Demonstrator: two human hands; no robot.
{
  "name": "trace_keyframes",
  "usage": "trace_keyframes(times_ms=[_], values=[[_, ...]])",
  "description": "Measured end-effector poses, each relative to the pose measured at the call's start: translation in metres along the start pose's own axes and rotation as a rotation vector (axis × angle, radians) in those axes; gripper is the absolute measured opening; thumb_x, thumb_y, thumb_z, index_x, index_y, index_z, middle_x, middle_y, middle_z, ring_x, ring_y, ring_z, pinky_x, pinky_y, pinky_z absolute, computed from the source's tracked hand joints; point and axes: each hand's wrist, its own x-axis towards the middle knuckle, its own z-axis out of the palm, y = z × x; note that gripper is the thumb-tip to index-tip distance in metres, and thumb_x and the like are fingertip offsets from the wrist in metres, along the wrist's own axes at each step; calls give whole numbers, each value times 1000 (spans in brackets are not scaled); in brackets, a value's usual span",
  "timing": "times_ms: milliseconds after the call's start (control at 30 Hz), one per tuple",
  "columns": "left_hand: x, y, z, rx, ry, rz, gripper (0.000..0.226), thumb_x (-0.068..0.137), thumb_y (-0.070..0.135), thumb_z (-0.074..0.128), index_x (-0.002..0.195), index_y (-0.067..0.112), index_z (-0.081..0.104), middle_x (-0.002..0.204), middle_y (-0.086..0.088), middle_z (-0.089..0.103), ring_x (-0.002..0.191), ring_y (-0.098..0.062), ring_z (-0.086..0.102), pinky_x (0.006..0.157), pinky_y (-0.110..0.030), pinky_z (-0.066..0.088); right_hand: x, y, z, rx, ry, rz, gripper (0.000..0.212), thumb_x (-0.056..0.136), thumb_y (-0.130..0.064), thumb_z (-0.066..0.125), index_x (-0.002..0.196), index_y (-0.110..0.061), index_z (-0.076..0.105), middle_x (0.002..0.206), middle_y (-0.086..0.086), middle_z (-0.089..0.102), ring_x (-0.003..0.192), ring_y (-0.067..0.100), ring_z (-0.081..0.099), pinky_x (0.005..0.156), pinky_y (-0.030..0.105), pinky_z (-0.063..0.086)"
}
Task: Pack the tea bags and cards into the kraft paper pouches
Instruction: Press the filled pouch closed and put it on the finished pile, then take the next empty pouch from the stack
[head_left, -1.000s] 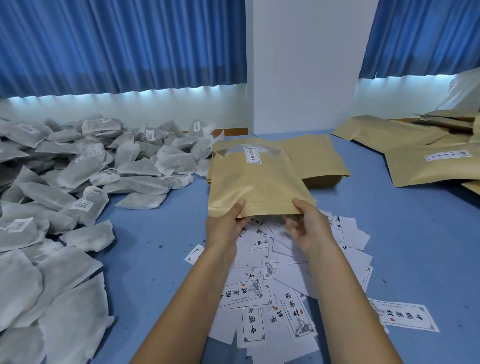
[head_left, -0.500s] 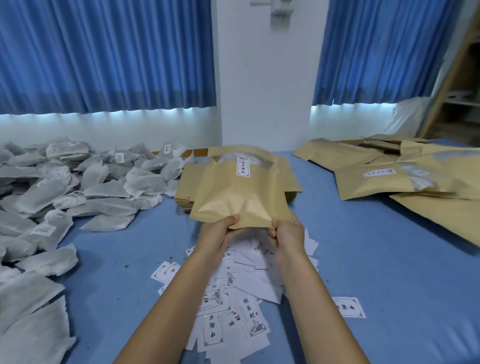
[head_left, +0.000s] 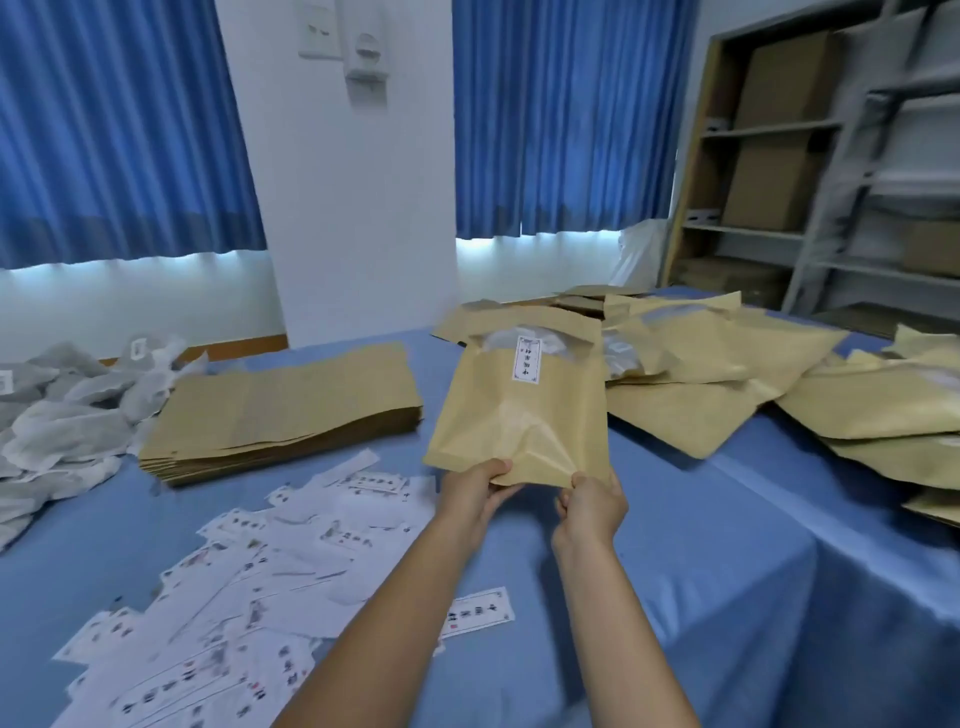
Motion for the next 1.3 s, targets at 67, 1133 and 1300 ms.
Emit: trace_keyframes(times_ms=[67, 1133, 1300], values=[[9, -11, 8, 8, -12, -35, 39, 85, -15, 52, 123, -6, 52, 105, -14, 64, 90, -24, 64, 58, -28, 57, 13, -3, -4, 20, 8, 7, 42, 83, 12, 33, 89, -16, 64, 65, -1, 50, 42, 9, 29, 37, 16, 27], [-117, 157, -231, 1680, 742, 393, 35, 98, 34, 40, 126, 18, 54, 120, -10, 60, 113, -27, 54, 92, -33, 41, -196, 196, 114, -340, -1131, 303, 24, 85, 12, 55, 99, -6, 64, 103, 18, 70, 90, 21, 69, 82, 28, 54], [-168, 213, -304, 1800, 1469, -144, 62, 92, 48, 44, 147, 25, 28, 157, -20, 5, 140, -49, -4, 105, -72, 9, -245, 224, 123, -709, -1446, 169, 40, 80, 10, 67, 116, -3, 57, 124, 16, 60, 111, 24, 61, 84, 22, 52]])
